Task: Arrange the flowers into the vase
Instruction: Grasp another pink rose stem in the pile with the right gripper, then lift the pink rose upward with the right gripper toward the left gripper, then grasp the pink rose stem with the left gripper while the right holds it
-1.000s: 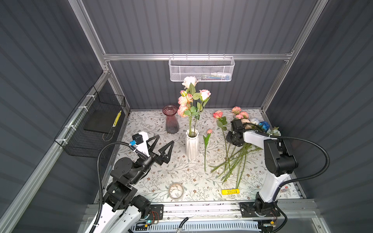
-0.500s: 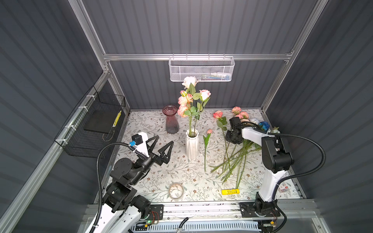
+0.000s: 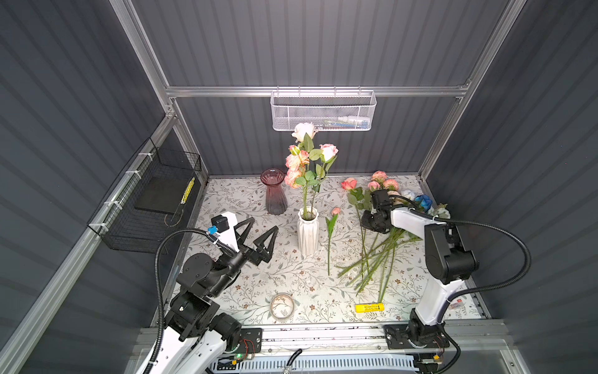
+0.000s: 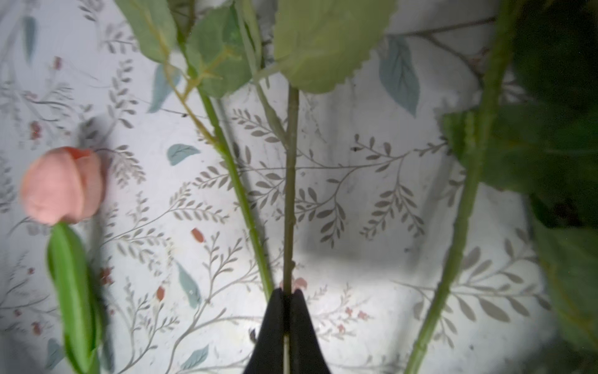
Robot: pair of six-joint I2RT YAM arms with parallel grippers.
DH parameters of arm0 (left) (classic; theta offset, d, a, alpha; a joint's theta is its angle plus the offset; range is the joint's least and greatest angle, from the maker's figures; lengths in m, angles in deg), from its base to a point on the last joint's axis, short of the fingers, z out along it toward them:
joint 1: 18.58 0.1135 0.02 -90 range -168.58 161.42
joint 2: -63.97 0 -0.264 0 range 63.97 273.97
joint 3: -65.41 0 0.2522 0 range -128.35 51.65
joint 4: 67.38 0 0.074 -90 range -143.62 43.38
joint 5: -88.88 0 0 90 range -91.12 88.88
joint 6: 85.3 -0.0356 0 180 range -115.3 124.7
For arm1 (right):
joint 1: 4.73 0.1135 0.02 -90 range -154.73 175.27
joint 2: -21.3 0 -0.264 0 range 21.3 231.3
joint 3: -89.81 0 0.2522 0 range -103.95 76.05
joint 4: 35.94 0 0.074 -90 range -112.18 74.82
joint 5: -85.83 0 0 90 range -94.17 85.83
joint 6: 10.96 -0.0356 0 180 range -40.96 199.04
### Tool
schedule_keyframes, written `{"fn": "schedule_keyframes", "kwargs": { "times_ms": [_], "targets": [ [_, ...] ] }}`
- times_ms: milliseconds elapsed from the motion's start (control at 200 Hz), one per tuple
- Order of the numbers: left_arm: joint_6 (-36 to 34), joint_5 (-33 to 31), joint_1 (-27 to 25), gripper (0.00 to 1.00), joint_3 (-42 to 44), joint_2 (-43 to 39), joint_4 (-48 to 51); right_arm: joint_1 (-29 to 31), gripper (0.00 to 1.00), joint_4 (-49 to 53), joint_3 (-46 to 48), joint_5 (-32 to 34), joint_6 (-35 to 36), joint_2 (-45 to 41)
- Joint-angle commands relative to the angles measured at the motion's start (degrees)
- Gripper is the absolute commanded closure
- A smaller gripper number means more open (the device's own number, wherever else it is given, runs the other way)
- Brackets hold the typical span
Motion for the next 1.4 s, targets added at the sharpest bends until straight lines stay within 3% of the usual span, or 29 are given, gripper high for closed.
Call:
{"fn": "schedule_keyframes", "kwargs": {
  "times_ms": [0,300,580,695,795,880,990,1110,1396],
  "targets": [
    [-0.62,-0.02,0.39,0.00,-1.83,-0.02,-0.19,-0.19,1.00,-8.64,4.41,-1.60,0.15,-7.90],
    [-2.40,2.82,0.39,0.00,-5.27,1.61,1.60,0.14,1.00,-23.20,18.22,-3.00,0.11,-31.00],
    [-4.23,5.98,0.41,0.00,-7.96,2.78,2.22,2.15,1.00,-32.49,24.06,-5.36,2.69,-49.39],
    [-5.05,9.58,0.39,0.02,-9.25,3.83,1.59,2.56,1.00,-31.96,22.79,-10.84,2.20,-53.23],
    [-6.05,16.99,0.41,0.06,-11.99,6.16,1.57,3.83,1.00,-30.69,20.77,-20.73,0.52,-55.35],
    [-6.20,24.44,0.39,0.09,-14.65,8.79,1.11,8.68,1.00,-27.75,18.21,-25.42,2.06,-56.79],
    [-4.77,32.04,0.39,0.13,-17.11,12.35,-1.28,19.07,1.00,-20.74,13.45,-24.77,7.65,-56.95],
    [-1.74,38.31,0.39,0.16,-18.02,15.86,-6.61,28.73,1.00,-19.49,10.13,-24.62,9.52,-55.25],
    [4.89,44.51,0.31,0.18,-20.04,22.99,-16.92,41.48,1.00,-20.78,3.16,-25.05,11.05,-45.86]
  ]
}}
